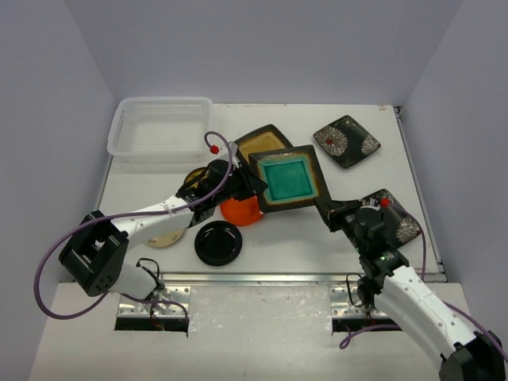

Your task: Place the plates into the plastic bin on the countertop

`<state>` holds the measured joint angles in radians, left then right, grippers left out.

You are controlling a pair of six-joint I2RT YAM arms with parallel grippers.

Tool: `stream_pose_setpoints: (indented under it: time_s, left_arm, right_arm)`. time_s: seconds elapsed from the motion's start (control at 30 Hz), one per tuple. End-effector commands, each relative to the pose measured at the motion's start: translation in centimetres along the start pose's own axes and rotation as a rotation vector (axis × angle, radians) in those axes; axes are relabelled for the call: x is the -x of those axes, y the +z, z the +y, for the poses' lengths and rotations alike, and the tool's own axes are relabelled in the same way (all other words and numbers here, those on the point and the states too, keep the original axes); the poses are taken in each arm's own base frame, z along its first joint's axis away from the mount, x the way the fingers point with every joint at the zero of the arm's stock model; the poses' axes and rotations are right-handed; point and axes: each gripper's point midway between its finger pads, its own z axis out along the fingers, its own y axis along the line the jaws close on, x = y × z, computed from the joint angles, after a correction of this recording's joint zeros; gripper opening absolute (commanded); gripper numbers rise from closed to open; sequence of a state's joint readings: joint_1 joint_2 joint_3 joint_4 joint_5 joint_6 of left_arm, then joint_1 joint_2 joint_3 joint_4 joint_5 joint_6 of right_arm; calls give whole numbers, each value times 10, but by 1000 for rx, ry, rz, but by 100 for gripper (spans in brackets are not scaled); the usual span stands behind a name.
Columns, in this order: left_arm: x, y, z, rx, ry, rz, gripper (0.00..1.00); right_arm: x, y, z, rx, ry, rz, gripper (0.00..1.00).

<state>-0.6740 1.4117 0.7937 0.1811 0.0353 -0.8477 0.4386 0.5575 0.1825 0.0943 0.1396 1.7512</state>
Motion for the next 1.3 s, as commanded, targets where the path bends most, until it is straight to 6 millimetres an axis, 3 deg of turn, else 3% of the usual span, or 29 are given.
stream_pose_setpoints:
  time_s: [0.0,0.2,0.3,0.4,0.57,0.67,0.77,0.87,1.07,1.27]
  left_arm:
    - [18,-12,-61,-234,47,-57,0]
    - [30,-32,-73,-341,-54,-111,0]
    - [35,-36,-80,-379,-77,-84,0]
    - [39,-47,-91,-436,-111,-76,0]
    - [58,-70,-91,-435,-135,-155,0]
    - [75,-82,-87,-409,-130,-238,0]
    - [86,-91,-83,-390,-134,-281,0]
    - [111,-104,-72,-347,-150,-356,0]
    - [181,-125,-32,-234,-204,-508,0]
    - [236,-150,-3,-225,-230,-580,0]
  right_arm:
    - [-19,-30,111,368,60,113,0]
    - [-14,-19,97,315,-15,67,1]
    - [-16,-8,85,245,-90,60,7]
    - [-19,0,78,217,-136,75,22]
    - [-20,7,72,202,-194,73,65]
    - [-18,10,71,194,-215,61,67]
    - [-16,12,70,189,-240,53,80]
    - [-20,13,69,164,-319,77,99]
    - [-27,13,63,77,-527,148,99]
    - [-20,11,59,56,-613,150,99]
